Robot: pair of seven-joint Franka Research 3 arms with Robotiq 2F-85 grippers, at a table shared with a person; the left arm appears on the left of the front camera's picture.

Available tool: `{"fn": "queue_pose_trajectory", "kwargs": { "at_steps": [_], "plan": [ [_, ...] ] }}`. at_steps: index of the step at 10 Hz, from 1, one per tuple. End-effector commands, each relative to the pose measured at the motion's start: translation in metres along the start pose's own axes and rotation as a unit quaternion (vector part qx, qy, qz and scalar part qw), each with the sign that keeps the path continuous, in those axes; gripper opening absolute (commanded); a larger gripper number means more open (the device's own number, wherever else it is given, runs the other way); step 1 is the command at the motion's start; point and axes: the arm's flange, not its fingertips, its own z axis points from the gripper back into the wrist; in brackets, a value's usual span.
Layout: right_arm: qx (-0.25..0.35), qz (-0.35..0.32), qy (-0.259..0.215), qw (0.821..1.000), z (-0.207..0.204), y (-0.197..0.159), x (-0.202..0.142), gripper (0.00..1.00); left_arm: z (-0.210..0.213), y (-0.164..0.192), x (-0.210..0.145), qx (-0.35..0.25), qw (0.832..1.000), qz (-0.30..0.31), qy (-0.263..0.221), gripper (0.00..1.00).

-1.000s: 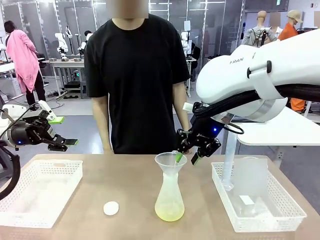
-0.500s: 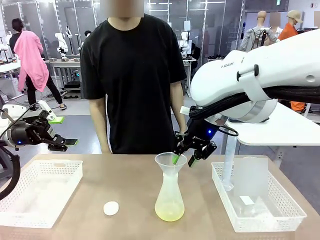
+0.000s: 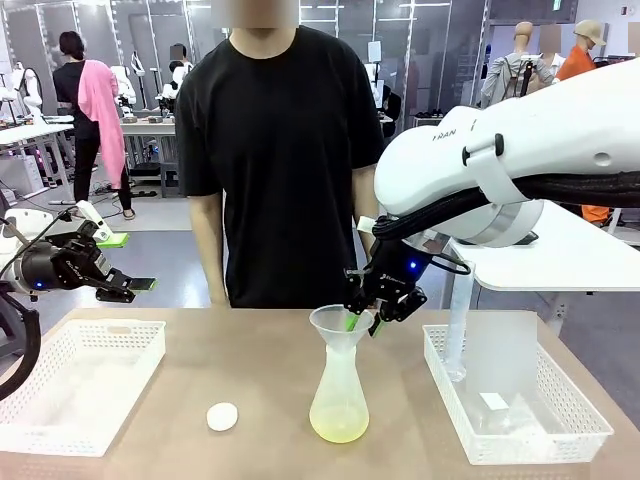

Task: Prepare the solutions needed for the experiment.
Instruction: Once the solution is in the Big flask , pick up the Plastic Funnel and place it back into the right Organizing basket.

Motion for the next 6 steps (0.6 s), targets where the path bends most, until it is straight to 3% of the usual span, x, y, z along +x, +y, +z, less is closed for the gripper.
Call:
{"fn": "queue_pose_trajectory", "kwargs": {
  "at_steps": [1, 2, 3, 4, 6],
  "plan": [
    [-0.004, -0.026, 0.0, 1.0, -0.0005, 0.0063, 0.0029, 0.37, -0.0004, -0.0013, 0.0011, 0.0, 1.0, -0.004, 0.0, 1.0],
    [-0.003, -0.027, 0.003, 1.0, -0.0017, 0.0065, 0.0023, 0.04, -0.0004, -0.0013, 0.0011, 0.0, 1.0, -0.004, 0.0, 1.0],
    [-0.005, -0.027, 0.004, 1.0, -0.0029, 0.0067, 0.0016, 0.18, -0.0004, -0.0013, 0.0011, 0.0, 1.0, -0.004, 0.0, 1.0],
    [-0.006, -0.028, 0.005, 1.0, -0.0037, 0.0068, 0.0013, 0.0, -0.0004, -0.0013, 0.0011, 0.0, 1.0, -0.004, 0.0, 1.0],
    [-0.005, -0.029, 0.007, 1.0, -0.0042, 0.0063, 0.0008, 0.0, -0.0004, -0.0013, 0.0011, 0.0, 1.0, -0.004, 0.0, 1.0]
  ]
}}
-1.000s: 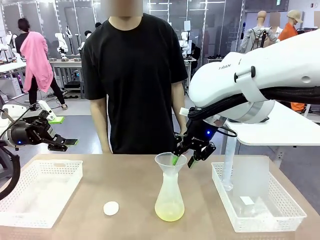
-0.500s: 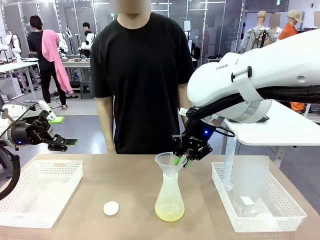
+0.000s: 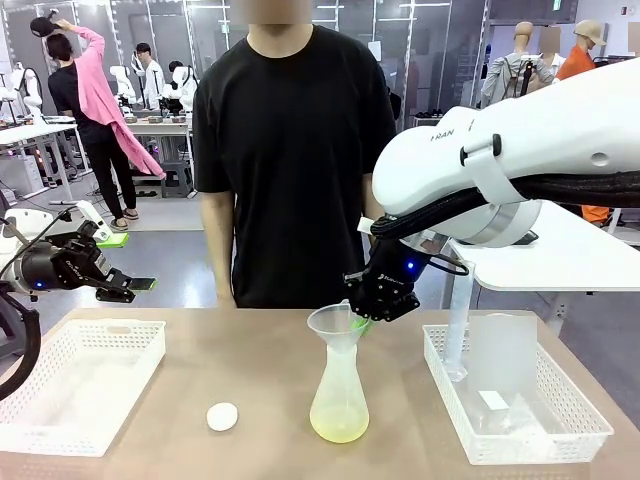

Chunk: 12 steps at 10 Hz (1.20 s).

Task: Prepare the solutions needed for the experiment.
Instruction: Once the solution is in the Big flask , pick up the Plastic Funnel and place it back into the right Organizing basket.

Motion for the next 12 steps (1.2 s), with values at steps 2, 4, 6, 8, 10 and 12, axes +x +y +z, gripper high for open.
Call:
{"fn": "queue_pose_trajectory", "kwargs": {
  "at_steps": [2, 4, 6, 8, 10, 12],
  "plan": [
    [0.0, 0.0, 0.0, 1.0, 0.0, 0.0, 0.0, 0.0, -0.0004, -0.0013, 0.0011, 0.0, 1.0, -0.004, 0.0, 1.0],
    [0.0, 0.0, 0.0, 1.0, 0.0, 0.0, 0.0, 0.0, -0.0004, -0.0013, 0.0011, 0.0, 1.0, -0.004, 0.0, 1.0],
    [0.0, 0.0, 0.0, 1.0, 0.0, 0.0, 0.0, 0.0, -0.0004, -0.0013, 0.0011, 0.0, 1.0, -0.004, 0.0, 1.0],
    [0.0, 0.0, 0.0, 1.0, 0.0, 0.0, 0.0, 0.0, -0.0004, -0.0013, 0.0011, 0.0, 1.0, -0.004, 0.0, 1.0],
    [0.0, 0.001, 0.0, 1.0, 0.0, 0.0003, -0.0002, 0.03, -0.0004, -0.0013, 0.0011, 0.0, 1.0, -0.004, 0.0, 1.0],
    [0.023, 0.01, -0.015, 1.0, 0.0019, 0.0001, -0.0043, 0.03, -0.0004, -0.0013, 0.0011, 0.0, 1.0, -0.004, 0.0, 1.0]
  ]
}}
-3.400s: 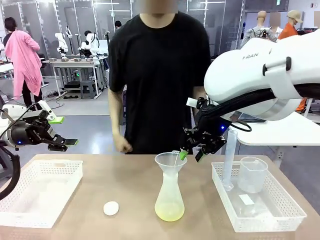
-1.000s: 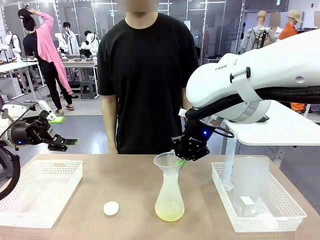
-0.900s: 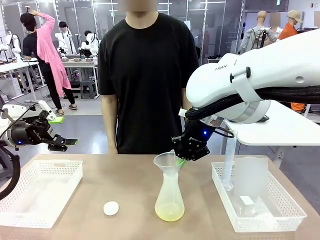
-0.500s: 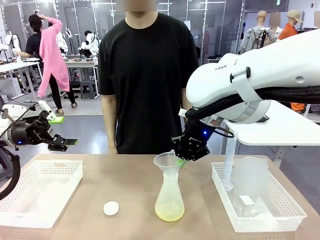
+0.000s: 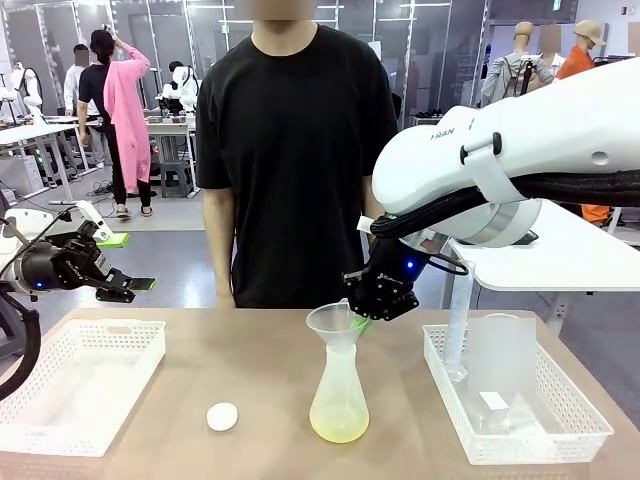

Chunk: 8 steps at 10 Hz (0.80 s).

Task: Prepare the solutions needed for the experiment.
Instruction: Once the solution is in the Big flask , pick up the Plastic Funnel and place it back into the right Organizing basket.

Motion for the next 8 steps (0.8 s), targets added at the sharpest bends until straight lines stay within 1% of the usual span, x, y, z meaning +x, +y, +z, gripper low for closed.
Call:
{"fn": "queue_pose_trajectory", "kwargs": {
  "at_steps": [1, 5, 8],
  "plan": [
    [0.026, 0.011, -0.026, 0.999, 0.003, -0.001, -0.006, 0.03, 0.0, -0.001, 0.001, 0.0, 1.0, -0.004, 0.0, 1.0],
    [0.04, 0.02, -0.048, 0.998, 0.016, -0.005, -0.019, 0.03, 0.0, -0.001, 0.001, 0.0, 1.0, -0.004, 0.0, 1.0],
    [0.053, 0.026, -0.086, 0.995, 0.033, -0.012, -0.038, 0.03, 0.0, -0.001, 0.001, 0.0, 1.0, -0.004, 0.0, 1.0]
  ]
}}
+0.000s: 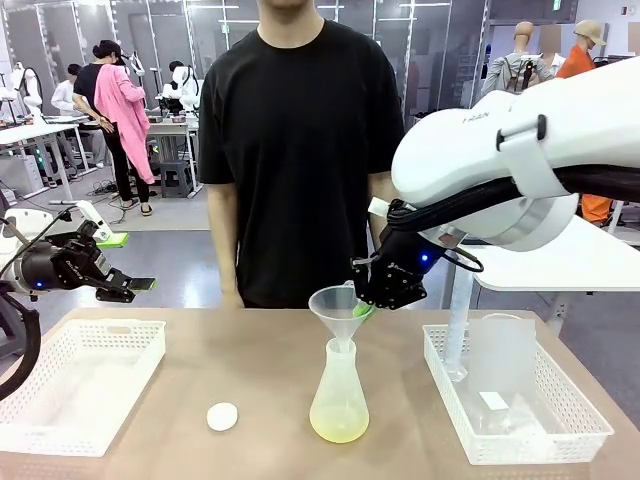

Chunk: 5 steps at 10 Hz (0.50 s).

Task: Prepare the solutions needed for the experiment.
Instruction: Once the solution is in the Big flask , pick up the Plastic Funnel and place it back into the right Organizing basket.

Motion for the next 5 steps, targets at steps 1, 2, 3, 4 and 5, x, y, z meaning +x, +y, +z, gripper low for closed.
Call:
{"fn": "queue_pose_trajectory", "kwargs": {
  "at_steps": [1, 2, 3, 4, 5],
  "plan": [
    [0.027, 0.013, -0.032, 0.999, 0.008, -0.009, -0.013, 0.03, 0.0, -0.001, 0.001, 0.0, 1.0, -0.004, 0.0, 1.0],
    [0.036, 0.015, -0.038, 0.999, 0.014, -0.01, -0.014, 0.03, 0.0, -0.001, 0.001, 0.0, 1.0, -0.004, 0.0, 1.0],
    [0.048, 0.023, -0.044, 0.998, 0.02, -0.011, -0.017, 0.03, 0.0, -0.001, 0.001, 0.0, 1.0, -0.004, 0.0, 1.0],
    [0.057, 0.031, -0.048, 0.997, 0.026, -0.011, -0.02, 0.03, 0.0, -0.001, 0.001, 0.0, 1.0, -0.004, 0.0, 1.0],
    [0.067, 0.042, -0.053, 0.995, 0.032, -0.011, -0.023, 0.03, 0.0, -0.001, 0.001, 0.0, 1.0, -0.004, 0.0, 1.0]
  ]
}}
